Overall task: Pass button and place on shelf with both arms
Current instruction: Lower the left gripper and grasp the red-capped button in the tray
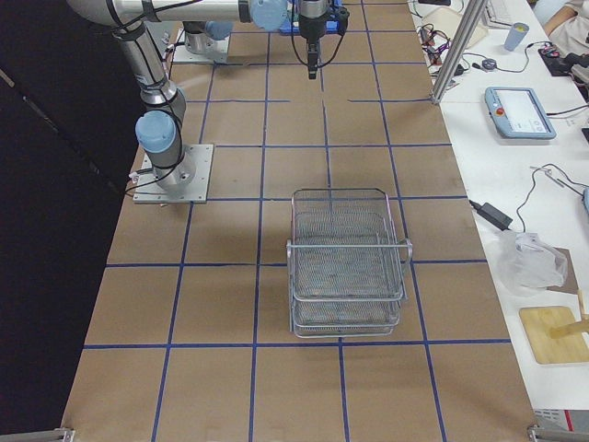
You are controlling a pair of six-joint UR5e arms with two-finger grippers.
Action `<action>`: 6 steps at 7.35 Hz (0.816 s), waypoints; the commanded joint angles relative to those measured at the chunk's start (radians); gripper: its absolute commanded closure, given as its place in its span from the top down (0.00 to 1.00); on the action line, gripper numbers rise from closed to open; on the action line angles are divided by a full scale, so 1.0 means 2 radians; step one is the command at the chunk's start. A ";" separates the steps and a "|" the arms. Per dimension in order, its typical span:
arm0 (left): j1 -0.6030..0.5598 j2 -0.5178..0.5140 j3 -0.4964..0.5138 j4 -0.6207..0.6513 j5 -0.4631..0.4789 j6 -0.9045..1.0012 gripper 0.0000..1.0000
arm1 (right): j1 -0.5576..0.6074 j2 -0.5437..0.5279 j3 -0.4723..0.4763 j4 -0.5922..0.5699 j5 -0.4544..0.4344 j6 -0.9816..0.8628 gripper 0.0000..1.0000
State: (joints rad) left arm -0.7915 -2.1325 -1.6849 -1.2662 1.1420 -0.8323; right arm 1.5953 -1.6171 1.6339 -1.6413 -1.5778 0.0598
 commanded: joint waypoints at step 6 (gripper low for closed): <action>-0.098 0.119 0.025 -0.118 -0.065 -0.051 0.00 | -0.001 -0.016 0.001 0.005 0.011 -0.065 1.00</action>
State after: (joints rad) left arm -0.9251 -1.9579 -1.6485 -1.4416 1.0730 -0.8890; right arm 1.5946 -1.6344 1.6349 -1.6388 -1.5716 0.0198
